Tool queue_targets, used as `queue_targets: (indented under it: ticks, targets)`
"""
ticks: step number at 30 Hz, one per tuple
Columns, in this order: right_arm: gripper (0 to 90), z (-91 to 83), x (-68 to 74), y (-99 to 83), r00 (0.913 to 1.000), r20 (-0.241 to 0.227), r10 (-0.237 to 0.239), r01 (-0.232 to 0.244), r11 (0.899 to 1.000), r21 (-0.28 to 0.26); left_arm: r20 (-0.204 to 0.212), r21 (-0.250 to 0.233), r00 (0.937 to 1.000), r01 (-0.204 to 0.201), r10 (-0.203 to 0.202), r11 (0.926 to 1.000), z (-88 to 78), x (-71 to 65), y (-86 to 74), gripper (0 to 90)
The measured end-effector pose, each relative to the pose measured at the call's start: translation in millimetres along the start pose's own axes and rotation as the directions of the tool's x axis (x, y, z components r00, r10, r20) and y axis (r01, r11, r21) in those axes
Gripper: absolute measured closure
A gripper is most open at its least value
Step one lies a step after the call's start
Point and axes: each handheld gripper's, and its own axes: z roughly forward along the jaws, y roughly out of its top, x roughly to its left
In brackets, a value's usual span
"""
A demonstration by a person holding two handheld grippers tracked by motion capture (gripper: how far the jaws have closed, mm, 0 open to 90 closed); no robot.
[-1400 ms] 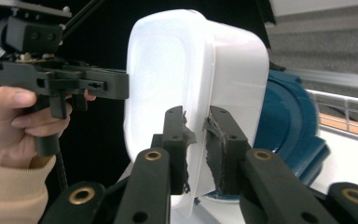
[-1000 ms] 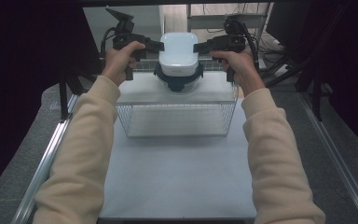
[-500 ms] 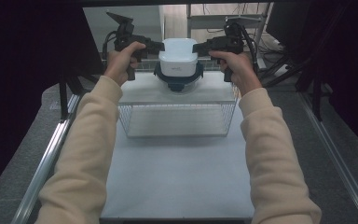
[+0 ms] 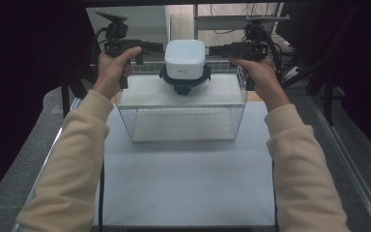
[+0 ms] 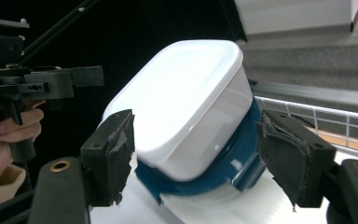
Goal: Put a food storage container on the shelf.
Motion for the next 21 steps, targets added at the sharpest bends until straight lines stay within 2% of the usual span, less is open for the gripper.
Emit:
queue_targets:
  ticks: [2,4,7,11,12,13,16,18,19,21]
  targets:
    - [25.4,-9.0,1.9,-5.6,0.9995,-0.005,-0.032,0.032,0.999,-0.009,-0.011,0.003,0.9991,-0.040,0.040,0.9992,-7.8,-3.8,-7.2,23.5]
    - [24.8,-17.6,3.7,-13.0,0.9983,-0.017,-0.055,0.055,0.998,-0.021,-0.014,-0.001,0.9979,-0.063,0.063,0.9980,-13.4,-5.9,-15.0,21.8]
    - [24.3,-26.7,5.3,-25.9,0.9964,-0.022,-0.082,0.082,0.996,-0.028,-0.023,-0.009,0.9972,-0.071,0.071,0.9974,-22.9,-5.5,-29.8,20.3]
    - [23.8,-37.6,7.0,-50.4,0.9907,-0.024,-0.134,0.134,0.991,-0.025,-0.042,-0.009,0.9954,-0.086,0.086,0.9962,-33.9,-4.1,-57.2,19.7]
    - [23.8,-37.6,7.0,-50.4,0.9907,-0.024,-0.134,0.134,0.991,-0.025,-0.042,-0.009,0.9954,-0.086,0.086,0.9962,-33.9,-4.1,-57.2,19.7]
    - [23.5,-42.9,7.8,-65.4,0.9860,-0.019,-0.166,0.165,0.986,-0.024,-0.052,-0.004,0.9943,-0.093,0.093,0.9956,-38.0,-3.8,-71.5,19.7]
    - [23.5,-50.1,8.2,-90.4,0.9758,0.021,-0.217,0.218,0.976,-0.022,-0.074,0.005,0.9919,-0.103,0.103,0.9947,-42.4,-1.1,-100.1,19.7]
    - [23.5,-53.6,6.9,-109.3,0.9692,0.044,-0.242,0.243,0.970,-0.021,-0.101,0.028,0.9864,-0.128,0.130,0.9915,-43.8,-1.0,-122.9,19.8]
    - [23.5,-55.4,6.3,-121.0,0.9623,0.061,-0.265,0.266,0.964,-0.010,-0.099,0.029,0.9857,-0.134,0.136,0.9905,-44.6,-0.9,-132.8,19.8]
    - [23.5,-58.2,5.1,-137.5,0.9545,0.092,-0.284,0.286,0.958,-0.011,-0.099,0.034,0.9848,-0.140,0.143,0.9895,-45.8,-0.6,-149.4,19.8]
